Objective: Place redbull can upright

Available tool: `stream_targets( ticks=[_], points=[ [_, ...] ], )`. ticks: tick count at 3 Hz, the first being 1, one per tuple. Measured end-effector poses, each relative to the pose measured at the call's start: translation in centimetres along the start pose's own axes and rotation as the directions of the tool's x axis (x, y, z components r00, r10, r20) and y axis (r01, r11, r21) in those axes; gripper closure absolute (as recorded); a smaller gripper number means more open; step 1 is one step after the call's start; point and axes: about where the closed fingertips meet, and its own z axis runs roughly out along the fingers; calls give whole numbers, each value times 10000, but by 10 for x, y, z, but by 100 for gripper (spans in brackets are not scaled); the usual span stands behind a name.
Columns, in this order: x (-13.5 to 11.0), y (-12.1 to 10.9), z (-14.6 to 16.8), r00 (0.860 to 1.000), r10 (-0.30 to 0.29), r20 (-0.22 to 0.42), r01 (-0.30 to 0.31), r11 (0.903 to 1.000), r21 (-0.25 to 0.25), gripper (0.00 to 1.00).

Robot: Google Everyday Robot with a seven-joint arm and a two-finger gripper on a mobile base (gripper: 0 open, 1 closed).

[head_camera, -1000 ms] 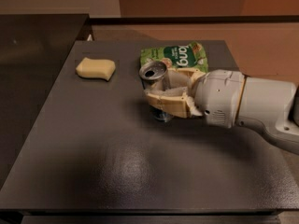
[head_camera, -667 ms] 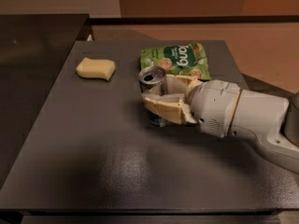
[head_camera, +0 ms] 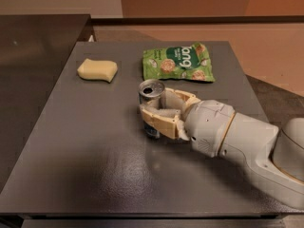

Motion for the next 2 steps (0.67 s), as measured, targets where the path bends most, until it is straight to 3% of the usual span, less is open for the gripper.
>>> stream_targets(
  ticks=[2],
  points=[
    [17,6,2,9999,-10,102,4,9981,617,59]
  ],
)
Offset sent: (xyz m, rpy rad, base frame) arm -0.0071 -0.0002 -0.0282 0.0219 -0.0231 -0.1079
